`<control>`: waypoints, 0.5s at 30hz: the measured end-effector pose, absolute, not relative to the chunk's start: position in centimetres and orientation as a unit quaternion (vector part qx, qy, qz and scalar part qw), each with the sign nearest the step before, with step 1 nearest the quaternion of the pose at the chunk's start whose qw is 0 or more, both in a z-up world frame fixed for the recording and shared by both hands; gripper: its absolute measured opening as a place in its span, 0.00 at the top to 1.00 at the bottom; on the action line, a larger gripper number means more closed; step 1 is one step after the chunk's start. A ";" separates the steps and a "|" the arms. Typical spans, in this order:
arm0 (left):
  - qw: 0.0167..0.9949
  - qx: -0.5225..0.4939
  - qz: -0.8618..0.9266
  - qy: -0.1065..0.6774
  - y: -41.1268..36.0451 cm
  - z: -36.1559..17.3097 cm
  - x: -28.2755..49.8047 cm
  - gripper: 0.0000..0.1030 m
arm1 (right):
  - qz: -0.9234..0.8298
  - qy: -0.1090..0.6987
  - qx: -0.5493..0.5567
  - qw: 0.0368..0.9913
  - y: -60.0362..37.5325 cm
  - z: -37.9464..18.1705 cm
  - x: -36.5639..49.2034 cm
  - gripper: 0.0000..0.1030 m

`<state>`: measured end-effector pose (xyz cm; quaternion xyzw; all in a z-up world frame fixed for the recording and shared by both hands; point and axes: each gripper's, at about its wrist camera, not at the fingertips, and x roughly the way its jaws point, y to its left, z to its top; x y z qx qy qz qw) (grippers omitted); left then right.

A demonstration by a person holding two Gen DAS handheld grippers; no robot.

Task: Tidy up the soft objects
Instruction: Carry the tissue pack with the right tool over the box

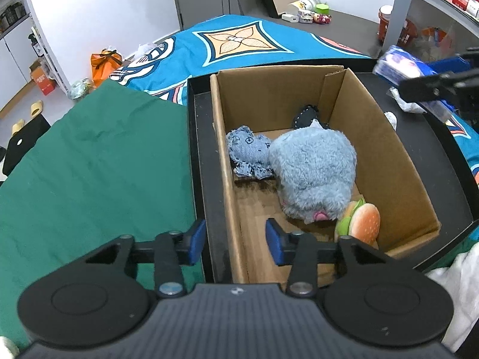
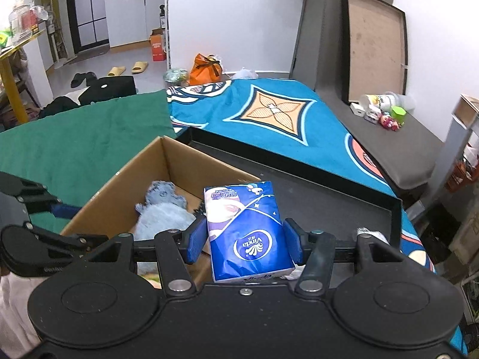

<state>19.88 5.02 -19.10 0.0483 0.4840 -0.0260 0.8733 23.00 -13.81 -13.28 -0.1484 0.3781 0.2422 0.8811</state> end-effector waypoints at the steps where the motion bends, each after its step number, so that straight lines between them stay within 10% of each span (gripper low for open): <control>1: 0.873 0.047 -0.028 0.484 5.1 -19.2 19.9 0.67 | 0.243 0.377 -0.150 0.881 -13.4 -13.2 23.0 0.48; 15: 0.876 0.042 -0.040 0.479 5.5 -19.7 19.6 0.87 | 0.256 0.365 -0.148 0.883 -9.2 -12.8 23.1 0.48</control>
